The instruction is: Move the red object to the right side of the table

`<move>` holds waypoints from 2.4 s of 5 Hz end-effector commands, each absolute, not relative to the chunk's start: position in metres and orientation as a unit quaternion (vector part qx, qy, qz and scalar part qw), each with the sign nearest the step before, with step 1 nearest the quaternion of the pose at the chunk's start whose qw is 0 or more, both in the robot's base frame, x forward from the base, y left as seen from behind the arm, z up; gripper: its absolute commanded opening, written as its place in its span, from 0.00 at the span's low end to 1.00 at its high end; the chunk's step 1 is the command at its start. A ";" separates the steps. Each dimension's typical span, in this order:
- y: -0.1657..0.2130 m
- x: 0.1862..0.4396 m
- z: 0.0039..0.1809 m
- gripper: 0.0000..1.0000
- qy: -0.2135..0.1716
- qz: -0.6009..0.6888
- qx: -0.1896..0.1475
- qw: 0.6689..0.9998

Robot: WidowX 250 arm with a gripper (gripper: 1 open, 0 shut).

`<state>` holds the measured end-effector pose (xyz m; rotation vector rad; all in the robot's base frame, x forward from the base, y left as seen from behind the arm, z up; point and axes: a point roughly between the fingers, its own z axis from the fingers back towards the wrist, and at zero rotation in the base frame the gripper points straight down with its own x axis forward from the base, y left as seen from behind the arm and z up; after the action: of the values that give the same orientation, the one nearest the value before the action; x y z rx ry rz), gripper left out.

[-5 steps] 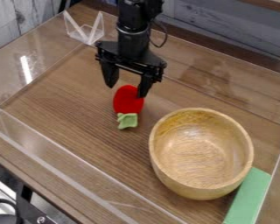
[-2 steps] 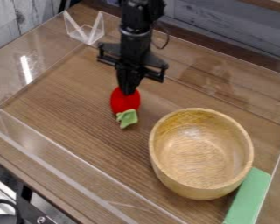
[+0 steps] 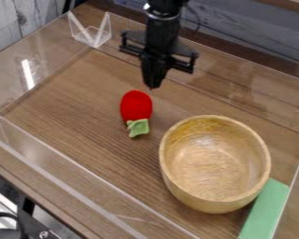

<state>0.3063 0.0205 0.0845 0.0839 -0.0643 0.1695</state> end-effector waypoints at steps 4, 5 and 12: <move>0.052 0.296 0.071 1.00 -0.040 0.099 0.054 0.993; 0.056 0.294 0.059 1.00 -0.031 0.103 0.057 0.993; -0.010 0.358 0.113 0.00 -0.071 0.081 0.032 0.994</move>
<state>0.3494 -0.0094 0.0938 0.0687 -0.0781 0.1647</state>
